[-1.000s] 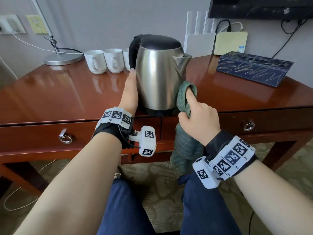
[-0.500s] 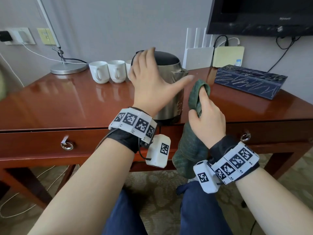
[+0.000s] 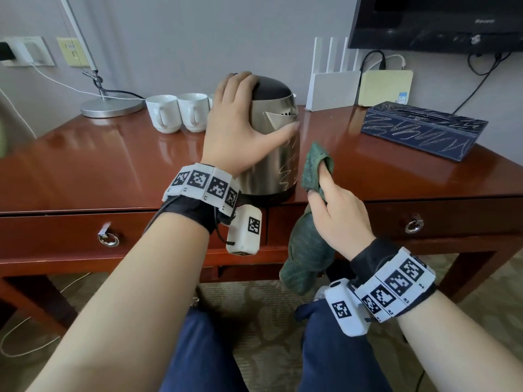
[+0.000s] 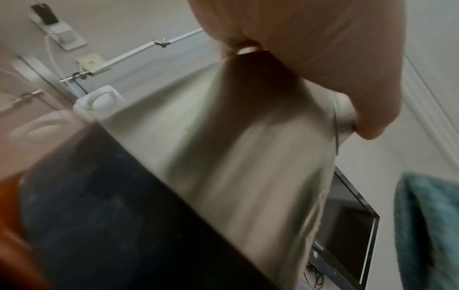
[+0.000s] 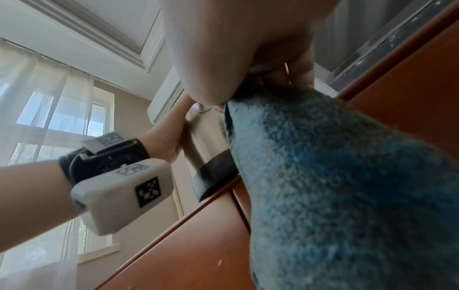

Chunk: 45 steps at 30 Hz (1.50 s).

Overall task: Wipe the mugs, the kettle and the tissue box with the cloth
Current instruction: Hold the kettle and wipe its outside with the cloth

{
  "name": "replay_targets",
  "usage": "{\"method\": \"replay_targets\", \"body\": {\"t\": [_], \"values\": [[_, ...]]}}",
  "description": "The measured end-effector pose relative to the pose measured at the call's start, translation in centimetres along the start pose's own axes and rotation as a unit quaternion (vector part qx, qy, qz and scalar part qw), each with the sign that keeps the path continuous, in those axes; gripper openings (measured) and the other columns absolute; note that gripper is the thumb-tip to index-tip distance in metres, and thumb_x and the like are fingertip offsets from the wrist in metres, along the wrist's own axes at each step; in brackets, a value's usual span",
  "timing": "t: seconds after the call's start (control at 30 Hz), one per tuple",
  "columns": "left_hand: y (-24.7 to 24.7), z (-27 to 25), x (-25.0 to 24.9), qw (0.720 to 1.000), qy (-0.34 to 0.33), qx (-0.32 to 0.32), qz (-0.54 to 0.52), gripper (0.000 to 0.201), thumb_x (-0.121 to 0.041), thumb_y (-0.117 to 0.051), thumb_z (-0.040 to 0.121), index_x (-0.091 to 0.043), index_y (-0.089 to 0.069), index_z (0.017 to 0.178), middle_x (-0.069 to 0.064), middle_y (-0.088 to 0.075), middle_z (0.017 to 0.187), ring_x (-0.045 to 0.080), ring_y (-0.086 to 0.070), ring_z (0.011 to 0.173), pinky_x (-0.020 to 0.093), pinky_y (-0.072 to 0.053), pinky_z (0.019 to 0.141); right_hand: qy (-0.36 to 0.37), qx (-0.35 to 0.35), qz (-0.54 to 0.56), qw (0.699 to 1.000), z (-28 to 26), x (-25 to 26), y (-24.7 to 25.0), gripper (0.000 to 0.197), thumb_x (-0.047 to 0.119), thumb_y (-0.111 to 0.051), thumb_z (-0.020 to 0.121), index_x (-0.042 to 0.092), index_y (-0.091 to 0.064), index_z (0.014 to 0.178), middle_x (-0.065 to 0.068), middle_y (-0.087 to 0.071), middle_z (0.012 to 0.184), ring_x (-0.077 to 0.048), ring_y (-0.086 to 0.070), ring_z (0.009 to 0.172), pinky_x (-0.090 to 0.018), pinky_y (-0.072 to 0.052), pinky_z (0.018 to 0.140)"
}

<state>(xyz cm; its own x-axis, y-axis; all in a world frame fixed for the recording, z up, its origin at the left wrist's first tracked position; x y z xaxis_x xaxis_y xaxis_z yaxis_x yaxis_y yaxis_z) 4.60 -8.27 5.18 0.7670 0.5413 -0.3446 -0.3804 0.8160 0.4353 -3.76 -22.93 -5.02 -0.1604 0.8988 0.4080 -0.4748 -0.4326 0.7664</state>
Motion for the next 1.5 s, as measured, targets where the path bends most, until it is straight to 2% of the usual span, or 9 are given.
{"method": "replay_targets", "body": {"t": [0.13, 0.2, 0.4, 0.53, 0.83, 1.1, 1.23, 1.4, 1.5], "values": [[0.3, -0.1, 1.0, 0.999, 0.003, 0.014, -0.05, 0.078, -0.055, -0.075, 0.074, -0.003, -0.054, 0.128, 0.008, -0.053, 0.131, 0.027, -0.046, 0.127, 0.038, -0.038, 0.108, 0.039, 0.011, -0.013, 0.999, -0.5, 1.3, -1.9, 0.047, 0.021, -0.039, 0.101, 0.016, -0.034, 0.147, -0.01, -0.064, 0.1, -0.034, -0.062, 0.085, -0.04, -0.047, 0.068], [0.5, -0.2, 1.3, 0.998, -0.001, 0.015, -0.065, 0.077, -0.054, -0.075, 0.074, -0.003, -0.054, 0.128, 0.008, -0.053, 0.13, 0.025, -0.047, 0.126, 0.037, -0.038, 0.108, 0.082, -0.011, -0.017, 0.996, -0.9, 2.6, -2.4, 0.043, 0.023, -0.038, 0.097, 0.015, -0.042, 0.139, -0.012, -0.065, 0.091, -0.035, -0.063, 0.071, -0.038, -0.049, 0.057], [0.9, -0.3, 2.0, 0.994, -0.006, 0.018, -0.106, 0.077, -0.052, -0.077, 0.074, -0.004, -0.053, 0.129, 0.008, -0.053, 0.129, 0.02, -0.05, 0.124, 0.037, -0.041, 0.106, 0.163, -0.066, -0.097, 0.98, -0.5, 5.7, -3.6, 0.047, 0.021, -0.038, 0.084, 0.02, -0.06, 0.125, -0.006, -0.052, 0.057, -0.031, -0.047, 0.038, -0.024, -0.029, 0.04], [1.1, -0.4, 2.0, 0.993, -0.016, 0.013, -0.115, 0.075, -0.05, -0.077, 0.075, -0.003, -0.054, 0.128, 0.008, -0.054, 0.128, 0.02, -0.051, 0.123, 0.037, -0.041, 0.106, 0.13, -0.091, -0.127, 0.979, 0.2, 5.0, -2.8, 0.047, 0.021, -0.038, 0.083, 0.02, -0.063, 0.123, -0.007, -0.052, 0.058, -0.031, -0.048, 0.038, -0.022, -0.023, 0.046], [1.1, -0.4, 2.1, 0.992, -0.016, 0.002, -0.129, 0.073, -0.048, -0.078, 0.073, -0.004, -0.054, 0.127, 0.008, -0.054, 0.127, 0.021, -0.052, 0.122, 0.038, -0.042, 0.105, 0.156, -0.019, -0.099, 0.983, -1.0, 4.6, -5.7, 0.045, 0.021, -0.04, 0.081, 0.02, -0.067, 0.116, -0.006, -0.052, 0.056, -0.029, -0.049, 0.036, -0.025, -0.036, 0.037], [1.0, -0.3, 2.2, 0.992, -0.017, 0.002, -0.128, 0.073, -0.048, -0.078, 0.074, -0.004, -0.054, 0.127, 0.008, -0.054, 0.127, 0.022, -0.052, 0.122, 0.038, -0.042, 0.105, 0.141, -0.09, -0.114, 0.979, 1.2, 5.1, -2.4, 0.047, 0.019, -0.039, 0.081, 0.02, -0.062, 0.122, -0.004, -0.047, 0.054, -0.028, -0.041, 0.036, -0.021, -0.026, 0.045], [1.0, -0.4, 2.2, 0.991, -0.017, 0.0, -0.13, 0.073, -0.049, -0.077, 0.073, -0.004, -0.054, 0.126, 0.008, -0.054, 0.127, 0.021, -0.052, 0.122, 0.037, -0.042, 0.105, 0.123, -0.055, -0.112, 0.985, 0.2, 4.1, -3.8, 0.048, 0.02, -0.039, 0.08, 0.017, -0.055, 0.125, -0.005, -0.049, 0.054, -0.029, -0.045, 0.036, -0.02, -0.024, 0.044], [0.9, -0.4, 2.2, 0.991, -0.015, 0.003, -0.131, 0.074, -0.048, -0.077, 0.073, -0.004, -0.053, 0.127, 0.009, -0.054, 0.128, 0.022, -0.052, 0.122, 0.038, -0.042, 0.105, 0.146, 0.01, -0.11, 0.983, -1.6, 4.0, -6.4, 0.047, 0.024, -0.039, 0.079, 0.019, -0.064, 0.12, -0.004, -0.049, 0.054, -0.027, -0.048, 0.035, -0.023, -0.032, 0.039], [0.9, -0.5, 2.3, 0.991, -0.011, 0.005, -0.134, 0.074, -0.049, -0.078, 0.073, -0.004, -0.053, 0.128, 0.009, -0.054, 0.128, 0.022, -0.051, 0.123, 0.039, -0.042, 0.106, 0.163, -0.006, -0.122, 0.979, -1.2, 4.8, -6.0, 0.048, 0.024, -0.039, 0.079, 0.023, -0.065, 0.119, -0.003, -0.047, 0.053, -0.026, -0.047, 0.035, -0.021, -0.027, 0.043]]}}
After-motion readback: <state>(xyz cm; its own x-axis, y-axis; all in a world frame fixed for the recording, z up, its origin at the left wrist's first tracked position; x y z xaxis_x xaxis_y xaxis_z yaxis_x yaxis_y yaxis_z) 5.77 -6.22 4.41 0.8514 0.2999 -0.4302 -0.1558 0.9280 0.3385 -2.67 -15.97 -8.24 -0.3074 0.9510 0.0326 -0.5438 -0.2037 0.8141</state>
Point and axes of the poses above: each hand's wrist, its own z-axis towards the middle knuckle, its own y-axis out of the back of the hand, x = y × z, the point moved 9 cm from there along z, towards the middle knuckle
